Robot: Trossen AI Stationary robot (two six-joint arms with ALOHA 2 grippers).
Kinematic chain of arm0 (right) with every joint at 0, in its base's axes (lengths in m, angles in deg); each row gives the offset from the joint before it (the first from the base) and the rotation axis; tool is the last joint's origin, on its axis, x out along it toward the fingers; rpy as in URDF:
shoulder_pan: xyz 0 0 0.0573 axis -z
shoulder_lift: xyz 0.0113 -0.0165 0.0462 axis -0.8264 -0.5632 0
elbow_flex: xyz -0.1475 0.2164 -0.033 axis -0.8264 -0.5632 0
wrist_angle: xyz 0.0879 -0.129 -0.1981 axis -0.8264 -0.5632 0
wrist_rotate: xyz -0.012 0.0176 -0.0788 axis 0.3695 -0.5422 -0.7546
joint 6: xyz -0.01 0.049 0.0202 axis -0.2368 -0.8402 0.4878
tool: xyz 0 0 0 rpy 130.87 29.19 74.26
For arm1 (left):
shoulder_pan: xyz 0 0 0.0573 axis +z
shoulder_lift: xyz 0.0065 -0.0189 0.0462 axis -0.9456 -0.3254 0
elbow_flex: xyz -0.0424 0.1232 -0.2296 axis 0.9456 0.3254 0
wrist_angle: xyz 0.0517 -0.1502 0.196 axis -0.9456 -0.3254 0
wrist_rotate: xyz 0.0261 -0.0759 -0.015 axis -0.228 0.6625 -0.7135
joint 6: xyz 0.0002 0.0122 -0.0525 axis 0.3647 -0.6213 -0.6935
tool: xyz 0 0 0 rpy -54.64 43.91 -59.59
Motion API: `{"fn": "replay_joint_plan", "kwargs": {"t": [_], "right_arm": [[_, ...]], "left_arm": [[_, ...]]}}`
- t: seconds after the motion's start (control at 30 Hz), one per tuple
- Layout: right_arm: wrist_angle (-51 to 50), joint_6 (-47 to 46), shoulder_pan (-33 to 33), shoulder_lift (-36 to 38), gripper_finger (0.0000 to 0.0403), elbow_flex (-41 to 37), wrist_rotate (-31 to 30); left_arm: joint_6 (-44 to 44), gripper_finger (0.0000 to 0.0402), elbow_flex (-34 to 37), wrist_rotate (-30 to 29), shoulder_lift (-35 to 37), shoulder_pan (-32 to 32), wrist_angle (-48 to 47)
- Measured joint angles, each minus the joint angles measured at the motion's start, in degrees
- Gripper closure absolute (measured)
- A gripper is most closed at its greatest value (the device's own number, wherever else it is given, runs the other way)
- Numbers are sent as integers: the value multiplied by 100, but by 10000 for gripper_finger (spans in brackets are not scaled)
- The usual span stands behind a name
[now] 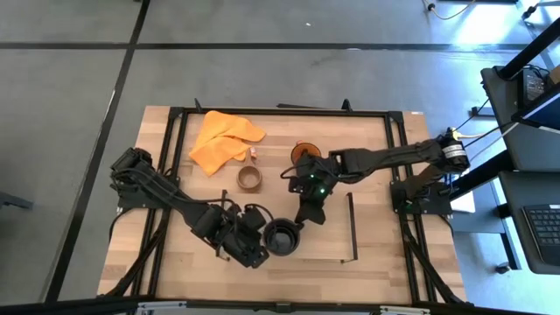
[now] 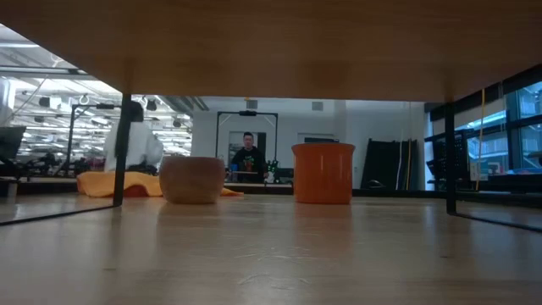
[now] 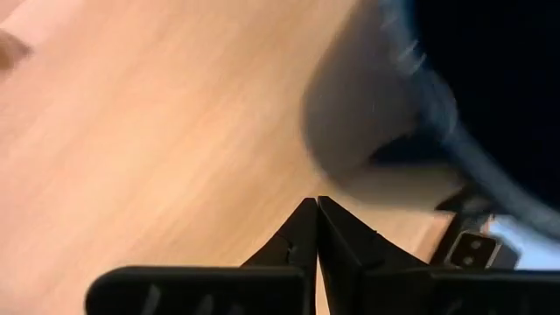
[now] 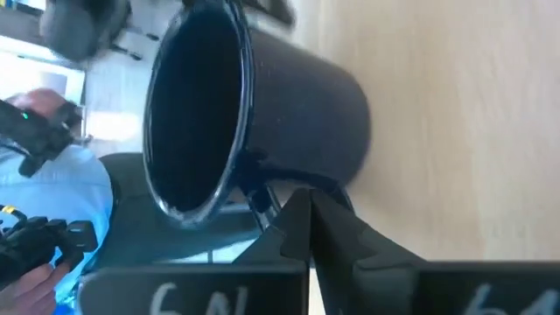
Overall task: Stack small to large cups/mugs on shelf
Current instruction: Put the dark blue mug on the shelf
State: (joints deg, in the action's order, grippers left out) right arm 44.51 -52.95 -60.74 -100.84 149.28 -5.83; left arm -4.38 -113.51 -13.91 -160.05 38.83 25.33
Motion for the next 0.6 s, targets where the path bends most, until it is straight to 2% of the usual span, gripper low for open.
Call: {"fn": "replay_joint_plan", "kwargs": {"t": [0.27,0.43,0.6], "right_arm": [[-181,-142,-364,11,394,0,1],[-131,-129,-488,11,394,0,-206],[-69,-23,-468,11,394,0,-357]], "left_arm": [[-491,399,2,-379,642,-260,-525],[-597,400,2,-324,867,-669,620],[-740,401,-2,-171,584,-903,1410]]}}
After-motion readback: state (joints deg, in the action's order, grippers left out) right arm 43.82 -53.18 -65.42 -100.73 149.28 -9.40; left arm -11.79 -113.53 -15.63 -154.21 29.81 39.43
